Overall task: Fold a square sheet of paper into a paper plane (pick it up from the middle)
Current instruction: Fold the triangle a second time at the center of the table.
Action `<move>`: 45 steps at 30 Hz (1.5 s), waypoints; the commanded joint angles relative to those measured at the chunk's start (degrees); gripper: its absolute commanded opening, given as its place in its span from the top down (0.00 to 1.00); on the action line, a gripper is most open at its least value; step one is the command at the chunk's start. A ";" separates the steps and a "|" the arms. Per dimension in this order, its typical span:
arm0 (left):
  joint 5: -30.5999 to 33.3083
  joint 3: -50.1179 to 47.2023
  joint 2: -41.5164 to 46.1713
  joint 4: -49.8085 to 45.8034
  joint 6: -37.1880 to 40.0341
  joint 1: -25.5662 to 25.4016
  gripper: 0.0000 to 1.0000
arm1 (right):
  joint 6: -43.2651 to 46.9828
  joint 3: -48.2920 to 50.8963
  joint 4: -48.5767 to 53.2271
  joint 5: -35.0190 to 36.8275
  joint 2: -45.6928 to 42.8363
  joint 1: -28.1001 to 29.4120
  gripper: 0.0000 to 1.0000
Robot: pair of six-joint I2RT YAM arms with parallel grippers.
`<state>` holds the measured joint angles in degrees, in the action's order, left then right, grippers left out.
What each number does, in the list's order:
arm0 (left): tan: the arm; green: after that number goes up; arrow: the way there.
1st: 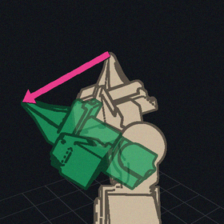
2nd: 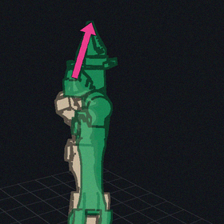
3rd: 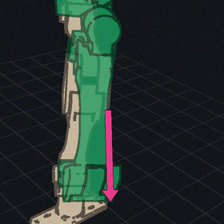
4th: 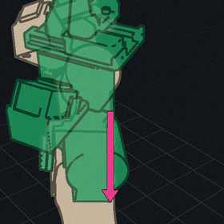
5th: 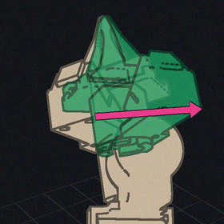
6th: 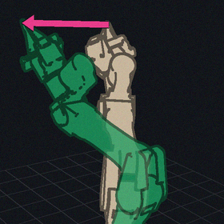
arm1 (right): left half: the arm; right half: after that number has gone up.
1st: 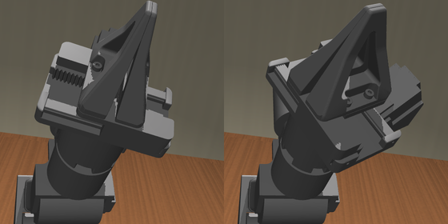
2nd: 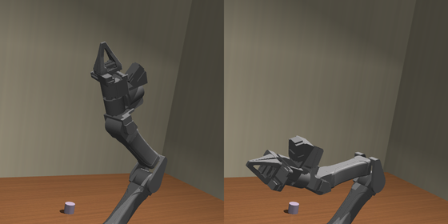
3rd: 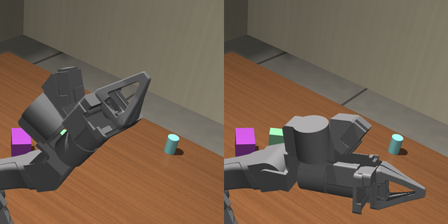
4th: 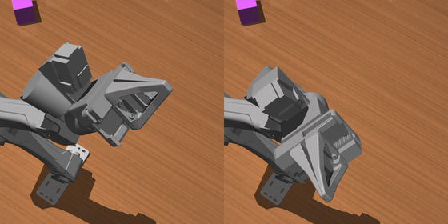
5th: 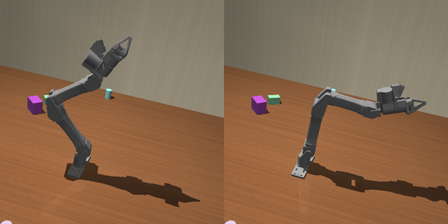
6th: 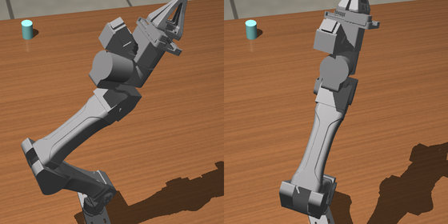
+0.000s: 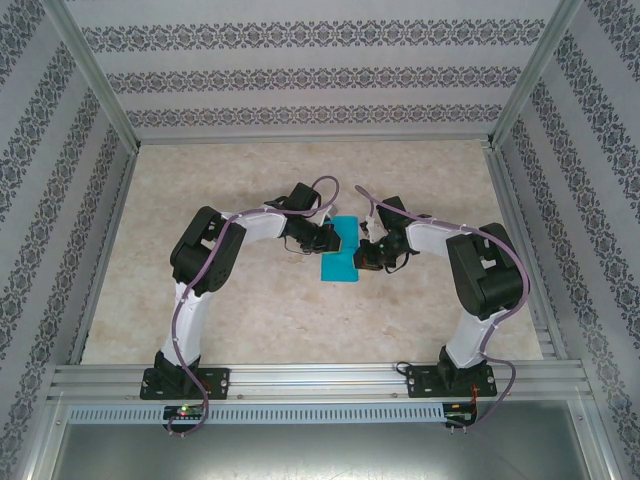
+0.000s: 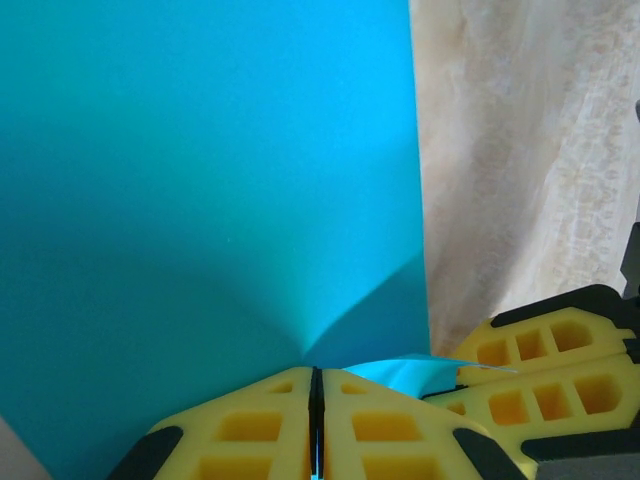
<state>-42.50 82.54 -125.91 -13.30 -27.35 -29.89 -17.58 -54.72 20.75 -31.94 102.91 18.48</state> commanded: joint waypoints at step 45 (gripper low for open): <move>1.07 -0.27 4.86 -2.34 -4.65 -0.75 0.84 | 2.05 -1.37 7.02 10.50 5.39 2.49 0.96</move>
<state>-40.73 82.94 -122.80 -16.73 -30.50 -29.82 -16.10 -57.87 24.49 -29.21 104.75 19.90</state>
